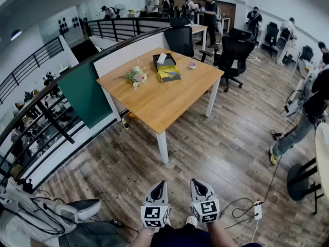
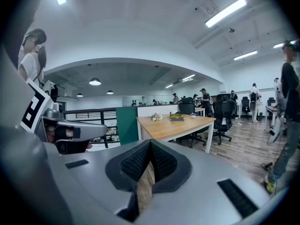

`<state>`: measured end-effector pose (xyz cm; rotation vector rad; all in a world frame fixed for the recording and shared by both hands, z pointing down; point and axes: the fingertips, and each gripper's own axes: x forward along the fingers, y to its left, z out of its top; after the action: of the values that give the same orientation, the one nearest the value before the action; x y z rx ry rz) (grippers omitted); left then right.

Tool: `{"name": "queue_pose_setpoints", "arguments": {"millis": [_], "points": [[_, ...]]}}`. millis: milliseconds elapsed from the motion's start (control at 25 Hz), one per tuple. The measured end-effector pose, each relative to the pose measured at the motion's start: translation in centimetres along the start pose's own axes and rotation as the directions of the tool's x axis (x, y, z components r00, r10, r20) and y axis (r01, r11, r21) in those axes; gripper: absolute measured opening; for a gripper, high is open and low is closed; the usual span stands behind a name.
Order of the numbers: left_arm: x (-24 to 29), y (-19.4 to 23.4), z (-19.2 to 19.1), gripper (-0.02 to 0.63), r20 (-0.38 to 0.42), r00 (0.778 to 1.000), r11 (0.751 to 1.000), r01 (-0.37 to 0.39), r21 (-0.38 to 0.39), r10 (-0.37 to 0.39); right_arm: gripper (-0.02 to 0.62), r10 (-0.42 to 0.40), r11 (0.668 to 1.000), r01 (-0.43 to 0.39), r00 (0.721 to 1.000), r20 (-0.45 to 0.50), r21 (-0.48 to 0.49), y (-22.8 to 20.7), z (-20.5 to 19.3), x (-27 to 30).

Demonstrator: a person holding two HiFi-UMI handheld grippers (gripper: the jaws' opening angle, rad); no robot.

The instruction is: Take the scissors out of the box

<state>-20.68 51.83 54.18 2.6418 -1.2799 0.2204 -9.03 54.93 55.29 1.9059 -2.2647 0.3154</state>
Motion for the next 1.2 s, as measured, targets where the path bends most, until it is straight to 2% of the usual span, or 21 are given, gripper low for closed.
{"name": "queue_pose_setpoints", "arguments": {"millis": [240,520,720,880,920,960,1040,1080,1120,1200], "points": [[-0.1,2.7,0.6,0.003,0.020,1.000,1.000,-0.016,-0.001,0.016,0.009,-0.034,0.999,0.034,0.999,0.015,-0.019,0.8,0.9,1.3],[0.1,3.0,0.5,0.003,0.018,1.000,1.000,-0.011,0.008,0.011,0.009,-0.061,0.997,0.062,0.998,0.019,-0.037,0.3,1.0,1.4],[0.5,2.6,0.4,0.003,0.017,1.000,1.000,0.011,0.018,-0.011,0.011,-0.066,0.998,0.066,0.998,0.013,-0.014,-0.1,0.9,1.5],[0.9,2.6,0.4,0.016,0.015,0.998,0.998,0.067,-0.012,-0.067,0.023,-0.090,0.996,0.089,0.995,0.034,0.008,-0.8,1.4,1.7],[1.0,2.4,0.4,0.052,0.014,0.996,0.996,0.091,-0.021,-0.091,0.086,-0.078,0.997,0.077,0.996,0.037,0.016,-0.7,1.5,1.8],[1.1,2.2,0.4,0.125,0.011,0.993,0.993,0.118,-0.025,-0.117,0.152,-0.063,0.998,0.062,0.997,0.040,0.022,-0.6,1.5,1.8],[1.3,1.7,0.4,0.274,0.007,0.985,0.985,0.170,-0.023,-0.170,0.214,-0.044,0.999,0.043,0.998,0.050,0.021,-0.4,1.6,1.7],[1.3,1.5,0.5,0.315,0.010,0.981,0.981,0.192,-0.022,-0.191,0.259,-0.038,0.999,0.037,0.998,0.053,0.014,-0.3,1.7,1.7],[1.3,1.5,0.7,0.333,0.017,0.978,0.978,0.208,-0.022,-0.208,0.311,-0.033,0.999,0.032,0.998,0.055,0.007,0.0,1.7,1.7],[1.3,1.8,1.4,0.354,0.035,0.974,0.974,0.226,-0.014,-0.225,0.372,-0.031,0.999,0.032,0.998,0.062,-0.008,0.3,2.1,1.9]]}}
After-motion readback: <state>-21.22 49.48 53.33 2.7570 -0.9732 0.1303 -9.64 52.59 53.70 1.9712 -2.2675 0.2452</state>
